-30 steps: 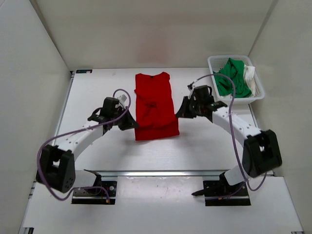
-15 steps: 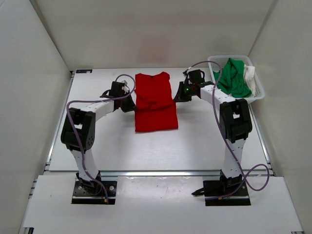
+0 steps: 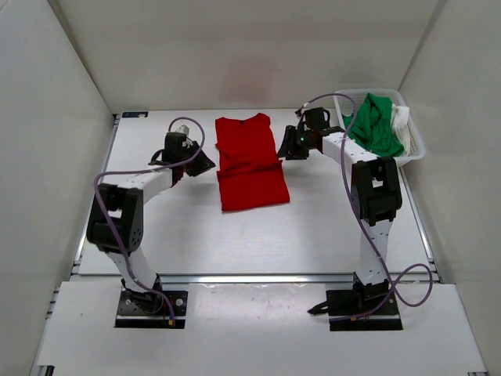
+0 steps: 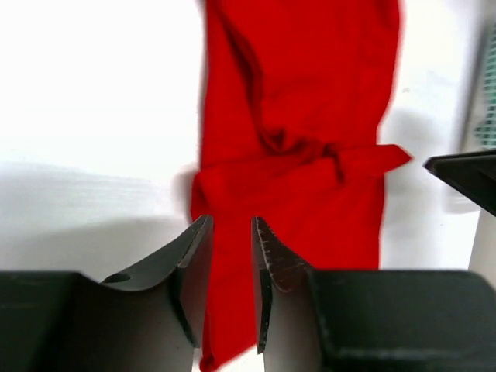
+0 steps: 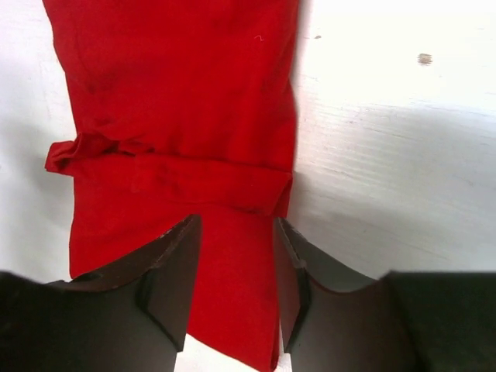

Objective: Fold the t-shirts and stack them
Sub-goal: Fold the folded rectangular tshirt in 1/3 of the way

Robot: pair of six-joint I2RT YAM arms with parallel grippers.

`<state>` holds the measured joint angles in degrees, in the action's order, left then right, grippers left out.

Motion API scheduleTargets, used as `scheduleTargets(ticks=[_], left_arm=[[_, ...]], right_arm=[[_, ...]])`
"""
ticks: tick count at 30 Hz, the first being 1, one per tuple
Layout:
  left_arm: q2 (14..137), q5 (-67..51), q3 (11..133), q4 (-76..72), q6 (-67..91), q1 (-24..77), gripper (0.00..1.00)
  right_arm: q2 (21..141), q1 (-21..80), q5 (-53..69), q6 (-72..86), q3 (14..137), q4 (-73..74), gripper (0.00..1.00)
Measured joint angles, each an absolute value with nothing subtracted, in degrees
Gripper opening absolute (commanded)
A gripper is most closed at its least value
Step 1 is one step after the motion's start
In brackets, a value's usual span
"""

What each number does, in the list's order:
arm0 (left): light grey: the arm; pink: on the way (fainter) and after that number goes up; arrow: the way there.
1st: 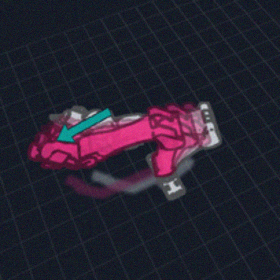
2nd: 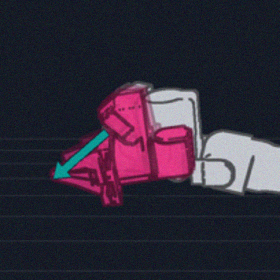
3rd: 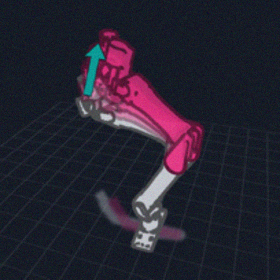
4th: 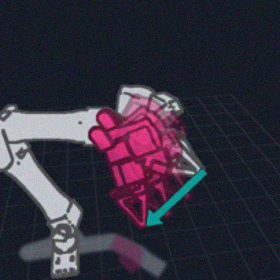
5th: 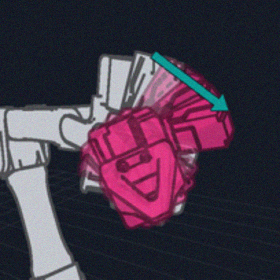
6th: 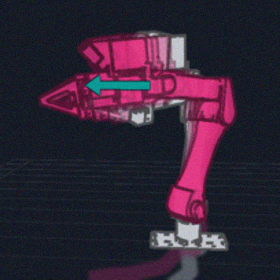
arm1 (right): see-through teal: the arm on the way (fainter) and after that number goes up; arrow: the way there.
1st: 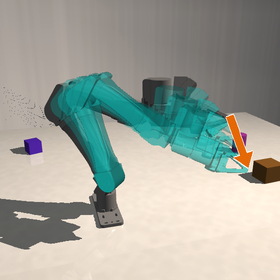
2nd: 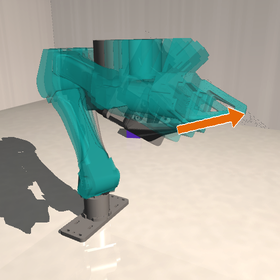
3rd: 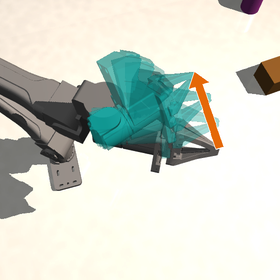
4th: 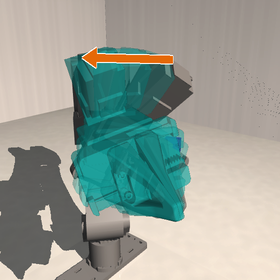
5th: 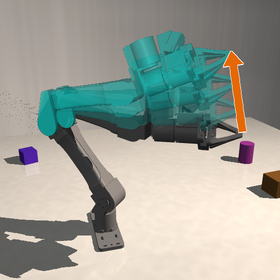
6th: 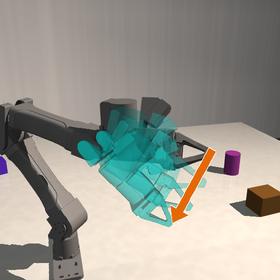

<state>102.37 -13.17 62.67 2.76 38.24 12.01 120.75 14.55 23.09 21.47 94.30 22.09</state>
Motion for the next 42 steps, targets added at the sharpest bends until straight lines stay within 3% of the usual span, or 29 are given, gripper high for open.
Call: scheduleTargets(ticks=[2,4,6,12,25,30,34,38,42], left_arm=[[98.2,-11.9,60.1,1.7,38.6,12.6,0.33],[94.7,-11.0,58.3,0.2,39.0,15.0,0.34],[92.1,-10.9,55.9,-3.2,40.0,19.1,0.33],[96.4,-13.3,49.5,-9.6,44.1,26.3,0.28],[98.8,-14.8,39.4,-16.3,49.2,24.1,0.26],[98.3,-15.1,38.3,-17.4,49.2,24.1,0.26],[96.3,-15.1,36.9,-16.3,48.3,24.2,0.25],[92.6,-15.2,36.7,-11.7,46.7,23.8,0.3],[85.9,-15.2,36.7,-8.0,45.1,22.2,0.38]], right_arm=[[119.4,15.1,21.8,21.0,93.8,22.6,0.29],[116.9,15.6,21.0,20.6,91.9,21.7,0.06],[113.4,16.8,20.6,20.6,88.9,21.0,0.0],[110.7,23.0,23.3,20.8,84.6,17.2,0.0],[126.5,27.0,25.4,20.8,92.1,17.8,0.0],[132.1,26.2,24.9,21.4,100.4,17.2,0.0],[139.3,24.8,24.6,23.2,114.7,18.1,0.0],[144.9,23.0,24.4,23.4,131.8,23.2,0.0],[141.6,22.2,21.8,20.4,136.1,31.1,0.0]])
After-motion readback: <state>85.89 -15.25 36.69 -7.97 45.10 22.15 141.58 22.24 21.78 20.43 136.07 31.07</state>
